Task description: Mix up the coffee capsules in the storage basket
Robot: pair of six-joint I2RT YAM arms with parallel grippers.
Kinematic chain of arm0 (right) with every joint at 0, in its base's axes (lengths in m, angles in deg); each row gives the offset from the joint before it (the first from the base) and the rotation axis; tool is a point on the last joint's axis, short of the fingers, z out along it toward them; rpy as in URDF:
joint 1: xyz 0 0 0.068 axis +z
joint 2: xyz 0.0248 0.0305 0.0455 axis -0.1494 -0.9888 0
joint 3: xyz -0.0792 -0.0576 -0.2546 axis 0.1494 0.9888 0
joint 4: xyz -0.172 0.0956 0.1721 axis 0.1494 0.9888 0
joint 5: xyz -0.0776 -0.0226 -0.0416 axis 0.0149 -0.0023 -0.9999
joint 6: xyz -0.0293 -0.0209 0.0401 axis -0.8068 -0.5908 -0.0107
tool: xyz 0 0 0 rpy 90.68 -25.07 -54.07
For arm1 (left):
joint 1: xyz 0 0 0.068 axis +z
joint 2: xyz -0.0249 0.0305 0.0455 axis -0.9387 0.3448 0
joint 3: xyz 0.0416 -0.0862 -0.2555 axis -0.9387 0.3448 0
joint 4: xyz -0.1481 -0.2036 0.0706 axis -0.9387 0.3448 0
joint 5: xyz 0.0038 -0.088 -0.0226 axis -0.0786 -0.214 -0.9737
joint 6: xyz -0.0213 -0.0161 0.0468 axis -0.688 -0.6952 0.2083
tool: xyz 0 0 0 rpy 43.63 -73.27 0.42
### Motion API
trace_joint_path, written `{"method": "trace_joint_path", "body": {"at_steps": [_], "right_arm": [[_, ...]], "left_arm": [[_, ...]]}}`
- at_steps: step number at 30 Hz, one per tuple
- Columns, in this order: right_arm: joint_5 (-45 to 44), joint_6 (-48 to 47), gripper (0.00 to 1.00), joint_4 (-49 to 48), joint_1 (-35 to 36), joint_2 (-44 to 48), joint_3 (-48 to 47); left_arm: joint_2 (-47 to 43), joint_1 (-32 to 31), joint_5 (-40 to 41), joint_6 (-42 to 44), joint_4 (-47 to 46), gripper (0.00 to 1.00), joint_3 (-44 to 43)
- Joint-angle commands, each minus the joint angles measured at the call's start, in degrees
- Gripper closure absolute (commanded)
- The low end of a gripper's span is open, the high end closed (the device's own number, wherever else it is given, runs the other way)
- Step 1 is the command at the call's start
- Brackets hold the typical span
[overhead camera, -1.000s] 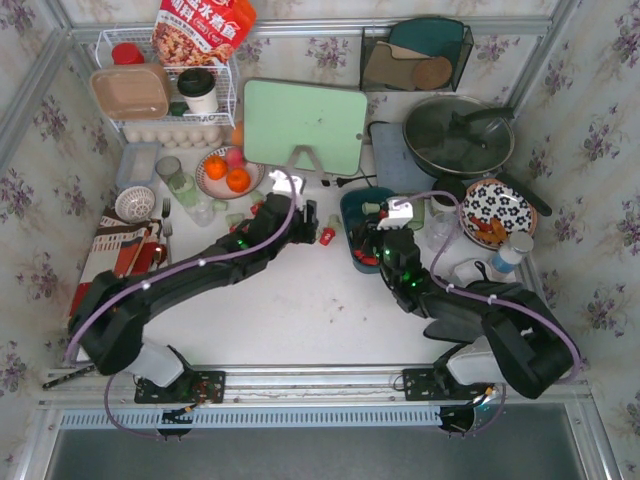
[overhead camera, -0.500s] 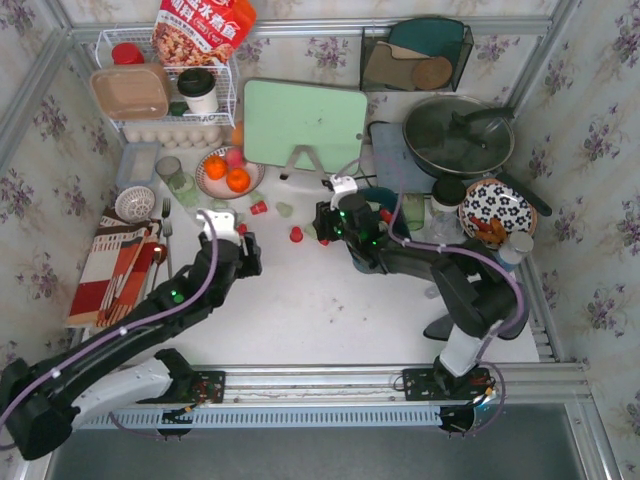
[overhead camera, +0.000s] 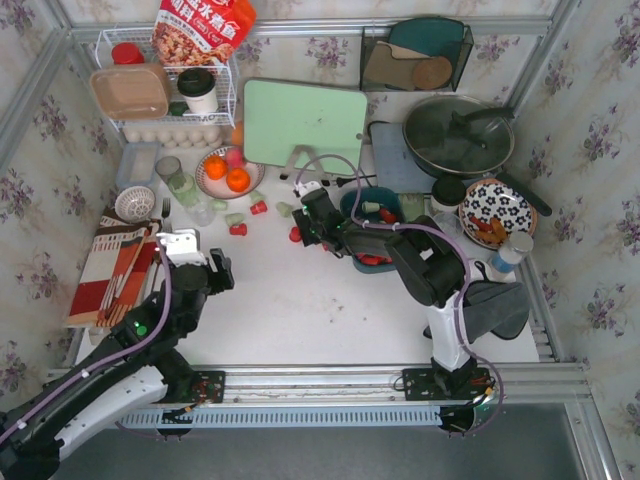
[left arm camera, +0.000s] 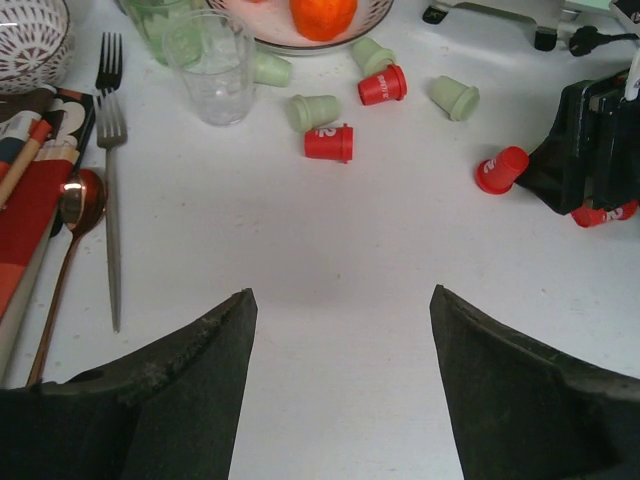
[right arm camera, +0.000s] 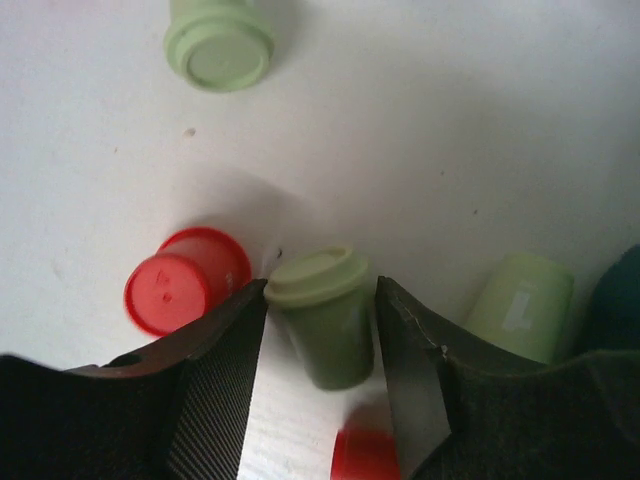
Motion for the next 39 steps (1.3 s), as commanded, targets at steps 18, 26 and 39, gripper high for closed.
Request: {"method": "trace_joint_path", "body": {"at_steps": [18,26,39], "right_arm": [[-3.09,-2.03,0.71,-3.00,0.88,16.53,7.65],[-18.21,-1.07,0.71,-19.79,0.40,36.40,30.22],[-24.64,10.24,0.71,-19.47,-5.83,35.87,35.20]], "left_arm": [[0.67,0.07,4.50,-1.16,2.16,0.26,0.61],[5.05,0.05,3.80,-3.04,-0.93,0.26,0.96],[11.52,0.07,1.29,-7.35,0.60,0.26,-1.00]]}}
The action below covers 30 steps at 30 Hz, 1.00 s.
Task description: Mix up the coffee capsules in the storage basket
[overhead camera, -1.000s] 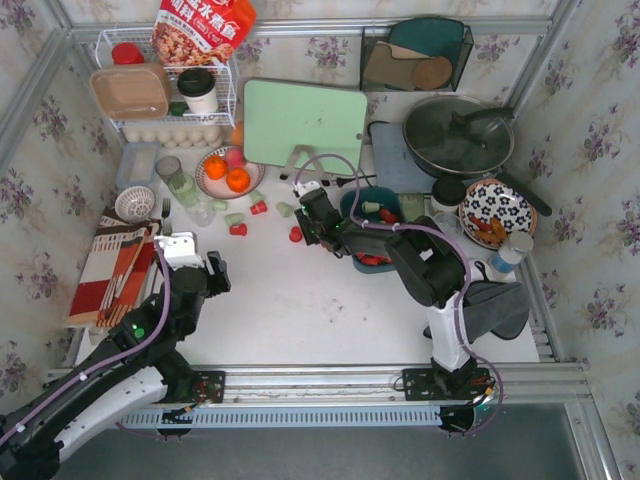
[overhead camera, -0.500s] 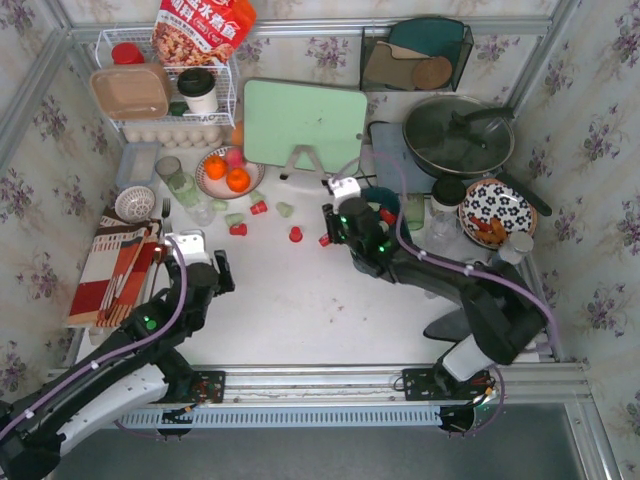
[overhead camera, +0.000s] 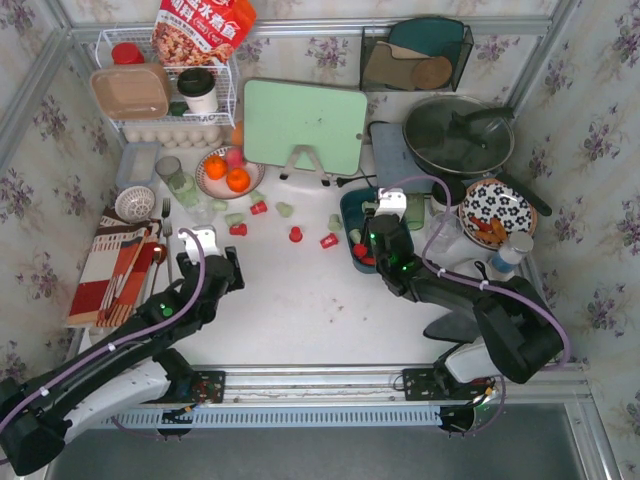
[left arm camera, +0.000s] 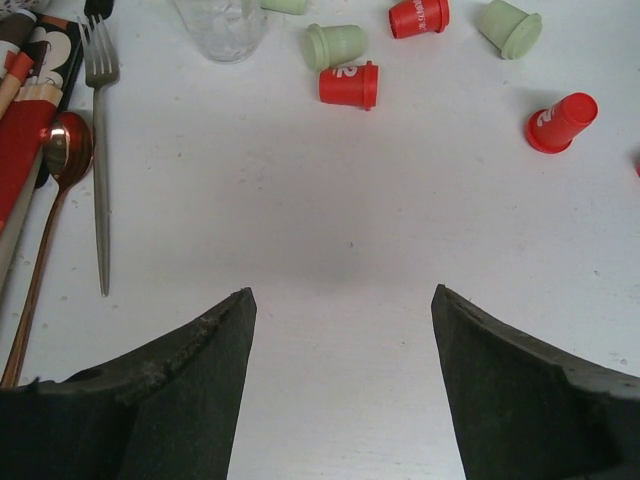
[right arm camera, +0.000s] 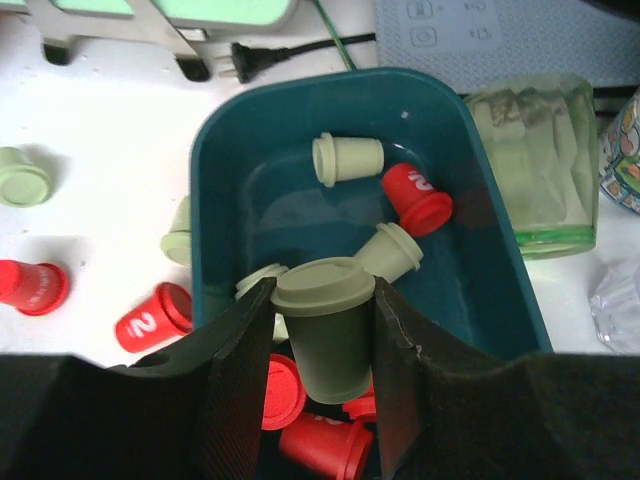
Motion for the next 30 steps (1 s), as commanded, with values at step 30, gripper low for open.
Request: {"method": "trace_joint_path", "body": {"at_steps": [30], "right_arm": [[13.13,14.01,0.37,-8.40,-10.48,5.02,8.09]], "left_arm": [[21.62,0.12,-8.32,2.04,-10.76,0.26,-10.29]]}}
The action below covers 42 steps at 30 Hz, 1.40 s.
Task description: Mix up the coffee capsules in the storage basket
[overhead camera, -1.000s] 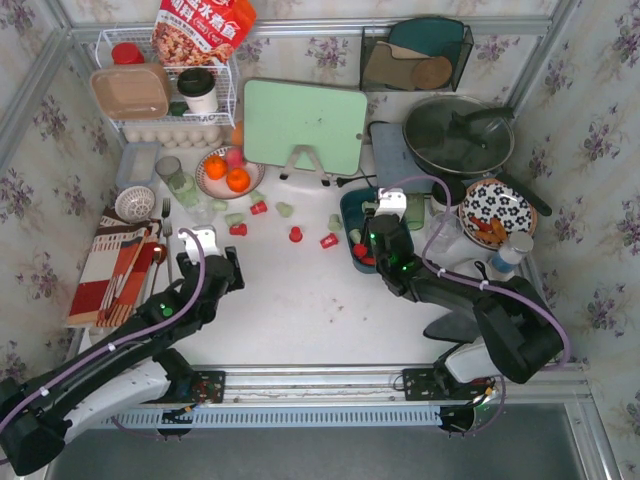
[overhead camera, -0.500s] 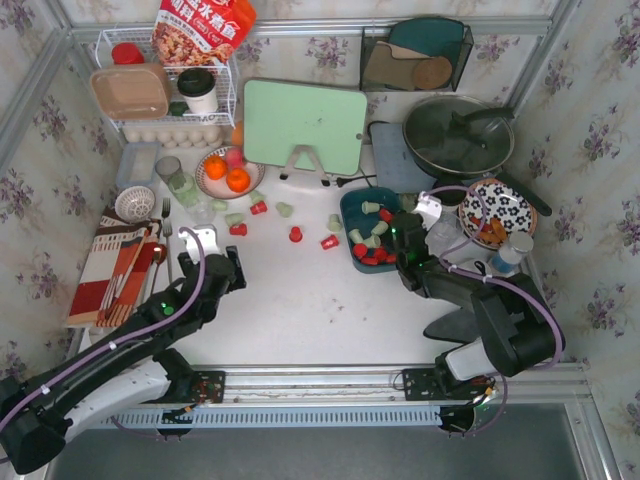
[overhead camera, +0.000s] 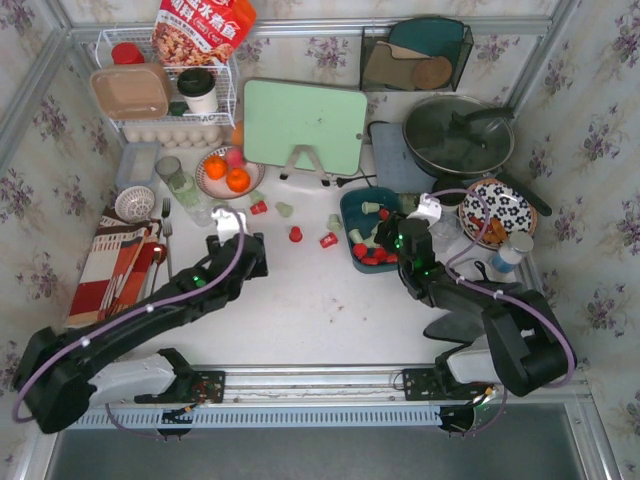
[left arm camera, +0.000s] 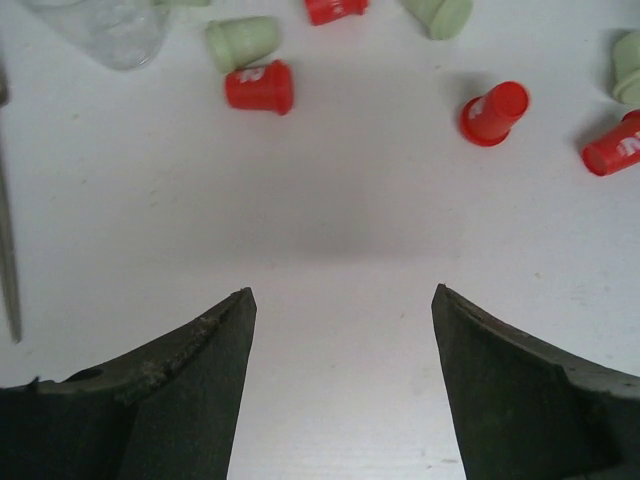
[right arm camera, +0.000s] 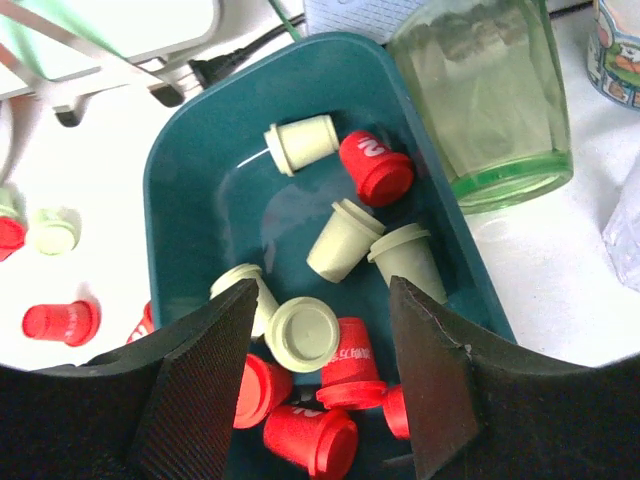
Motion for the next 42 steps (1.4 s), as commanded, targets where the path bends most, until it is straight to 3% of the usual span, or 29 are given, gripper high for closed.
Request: {"method": "trace_joint_path", "body": {"at_steps": [1,15,27,29,32,42], "right_arm": [[3.97,-2.67,0.38,-7.27,0.86,3.05,1.99],[4.99,-3.37,0.38,-8.78,1.09,2.24,2.53],[6.84,-3.36,0.39,-9.84,1.05,2.25,2.88],[6.84,-3.41,0.39,-9.80,1.05,2.24,2.84],[6.83,-3.53,0.39,-9.84,1.08,2.07,2.85],[6.92,-3.53,0.39,-9.85,1.05,1.95,2.87]], "left_arm": [[8.72,0.12,-4.22,2.86,-4.99,0.26,-5.93],[45.46,1.79,-10.54,9.24,-0.97,0.32,-36.54],[55.90,7.79,-17.42,7.28,5.07,0.35,-45.36],[56.99,7.77,-17.56,7.17,6.17,0.42,-46.50],[57.97,7.79,-17.62,6.37,6.88,0.63,-46.77],[54.74,7.63,-19.87,4.83,6.01,0.86,-44.05]]}}
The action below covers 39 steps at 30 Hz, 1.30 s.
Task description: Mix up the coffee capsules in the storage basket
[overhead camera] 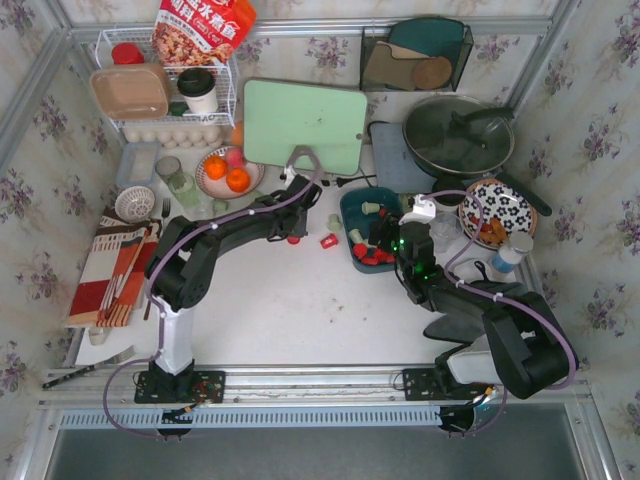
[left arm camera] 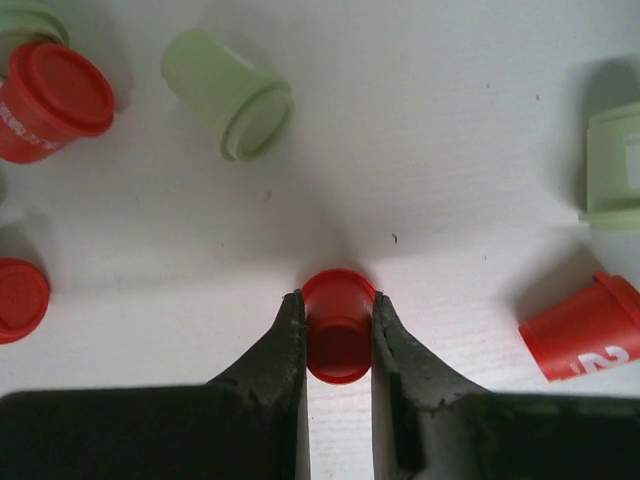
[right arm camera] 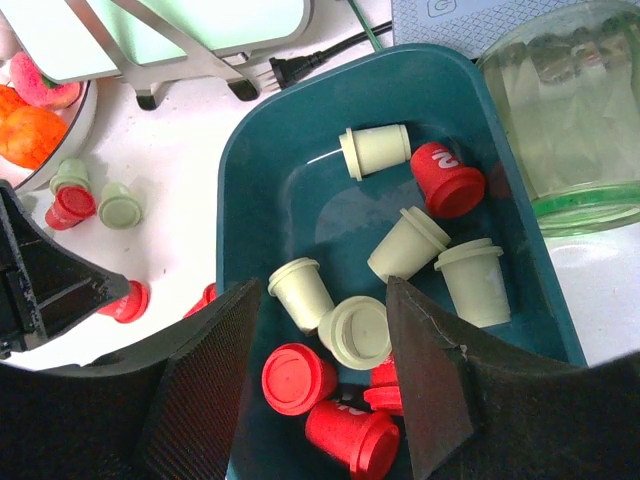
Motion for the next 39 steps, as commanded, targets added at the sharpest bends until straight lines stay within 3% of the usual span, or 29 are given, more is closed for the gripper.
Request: {"method": "trace_joint_path", "body": {"at_steps": [1,8,14,19,26,32,39], "right_arm": [[0.11,-0.59,0.39,-2.33,0.04,0.05,-0.04],[-0.49,-0.45,0.39,-2.74,0.07,0.71,0.44],[-1.70,-0.42,0.39,-4.05,0.06,2.42,1.80],[-1.69,-0.33,0.39,-4.61,0.02,2.97,2.25],[-1.21,-0.24,0.39,-4.83,0.07,2.76,2.22],[-0.88,-0.18,0.39,-4.85,0.05,2.82,2.18],[0.86,-1.97,0.40,-5.44,0.71,2.38,1.62]], "left_arm": [[-2.87,-0.14,-3.59,-1.38,-0.14,0.86,1.74],[-7.98,-0.47,-17.29,-0.81,-16.15,0.85,3.49],[-4.58,-1.96,-24.38,-1.31,-29.64,0.82,0.54],[1.29,-3.60,-24.55,-0.43,-29.51,0.79,-5.82],[5.84,-5.68,-21.39,0.70,-25.50,0.57,-10.46],[3.02,-6.04,-20.84,3.25,-27.32,0.42,-7.54],[-9.18,-6.66,-14.11,4.97,-30.99,0.41,4.14]]}}
